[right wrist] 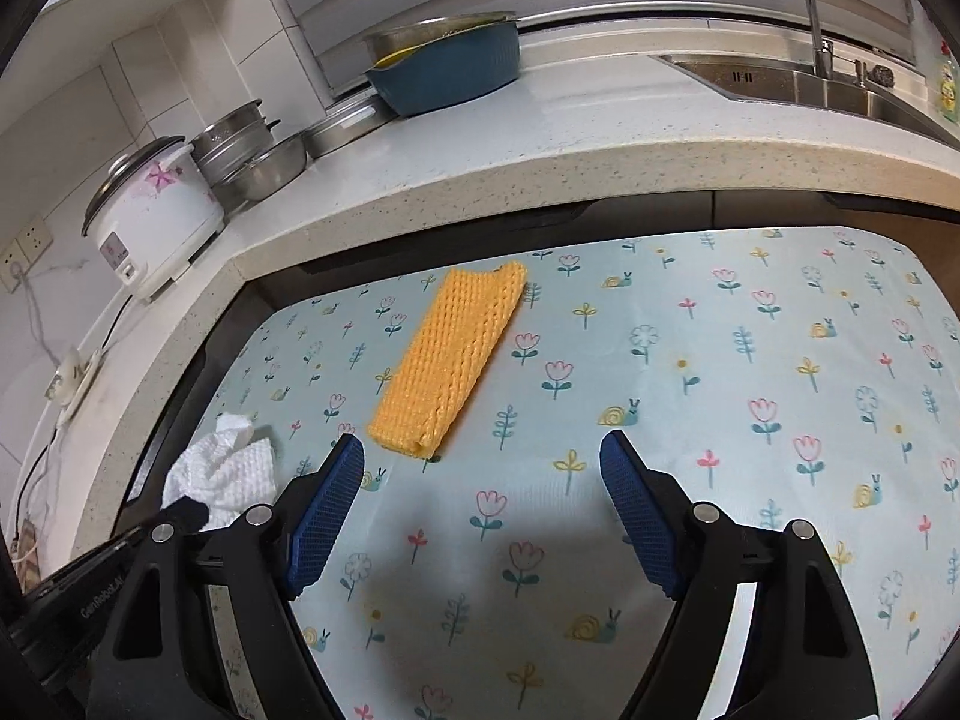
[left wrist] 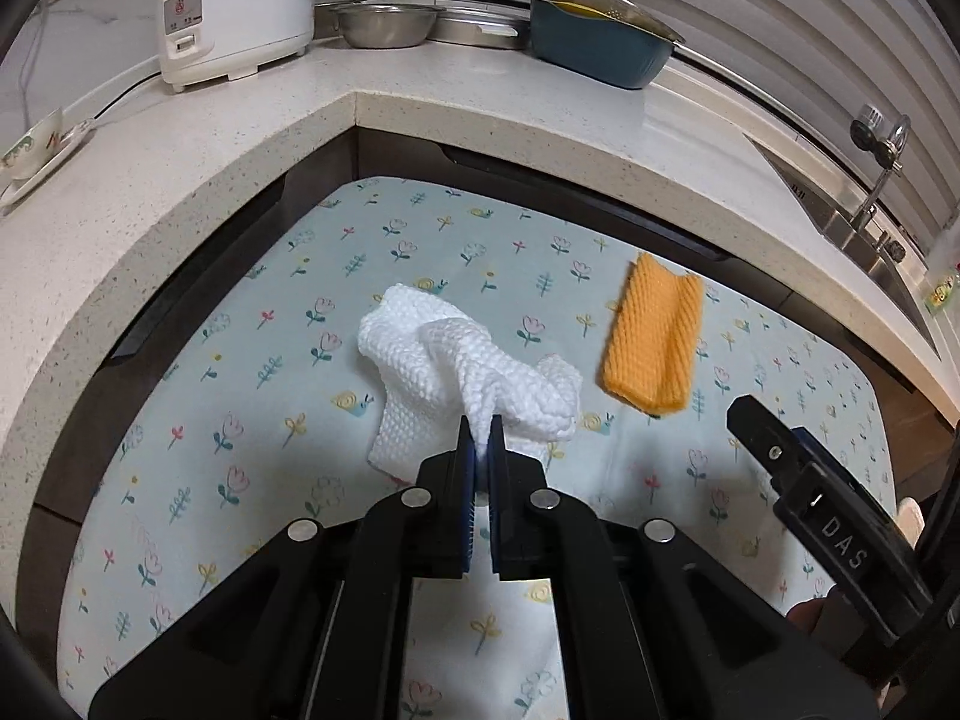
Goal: Collect trash
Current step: 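Grasp the white cloth with the left tool while the right tool grasps the orange mesh sponge, then carry the white cloth and orange sponge over the trash bin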
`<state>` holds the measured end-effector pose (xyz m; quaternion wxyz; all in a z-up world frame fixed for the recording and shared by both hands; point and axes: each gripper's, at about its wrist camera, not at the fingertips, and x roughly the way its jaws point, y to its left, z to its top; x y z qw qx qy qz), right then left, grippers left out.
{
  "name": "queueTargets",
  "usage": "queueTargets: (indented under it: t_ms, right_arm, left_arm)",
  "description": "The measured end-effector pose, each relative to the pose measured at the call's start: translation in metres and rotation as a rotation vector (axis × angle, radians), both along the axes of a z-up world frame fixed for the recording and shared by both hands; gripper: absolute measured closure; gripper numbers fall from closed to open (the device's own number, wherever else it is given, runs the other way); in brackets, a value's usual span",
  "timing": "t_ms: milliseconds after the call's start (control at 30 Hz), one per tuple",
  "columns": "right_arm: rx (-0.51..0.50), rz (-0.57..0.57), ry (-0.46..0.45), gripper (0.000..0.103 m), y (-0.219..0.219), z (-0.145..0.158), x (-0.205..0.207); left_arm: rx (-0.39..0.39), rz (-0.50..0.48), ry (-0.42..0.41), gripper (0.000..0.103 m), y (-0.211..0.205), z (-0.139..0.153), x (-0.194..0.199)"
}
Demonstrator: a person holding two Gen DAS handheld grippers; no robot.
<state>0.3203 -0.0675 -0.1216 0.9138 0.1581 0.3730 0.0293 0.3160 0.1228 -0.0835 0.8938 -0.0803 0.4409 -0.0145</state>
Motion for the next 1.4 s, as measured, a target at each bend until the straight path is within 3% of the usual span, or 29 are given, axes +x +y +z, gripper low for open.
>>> queueTargets:
  t_ms: [167,400,467,500,833,1400]
  right_arm:
    - [0.035,0.007,0.040,0.032,0.006,-0.016,0.027]
    - [0.044,0.014,0.073,0.054,0.012,-0.032,0.047]
    - [0.044,0.027,0.080,0.083,0.014,-0.033,0.049]
    - [0.055,0.036,0.087,0.089,0.013,-0.034,0.049]
    - [0.046,-0.021,0.034,0.093,-0.024,-0.008,0.000]
    - [0.063,-0.307,-0.044,0.093,-0.196,0.040,-0.156]
  left_arm:
    - [0.010,0.005,0.003,0.100,0.002,-0.009,0.023]
    - [0.008,-0.001,0.013,0.100,-0.001,-0.020,0.035]
    - [0.010,-0.005,0.012,0.100,-0.004,-0.020,0.035]
    - [0.009,-0.008,0.013,0.100,-0.005,-0.020,0.034]
    - [0.001,-0.081,-0.009,0.100,-0.047,0.003,0.007]
    - [0.001,-0.396,-0.078,0.100,-0.239,0.053,-0.100]
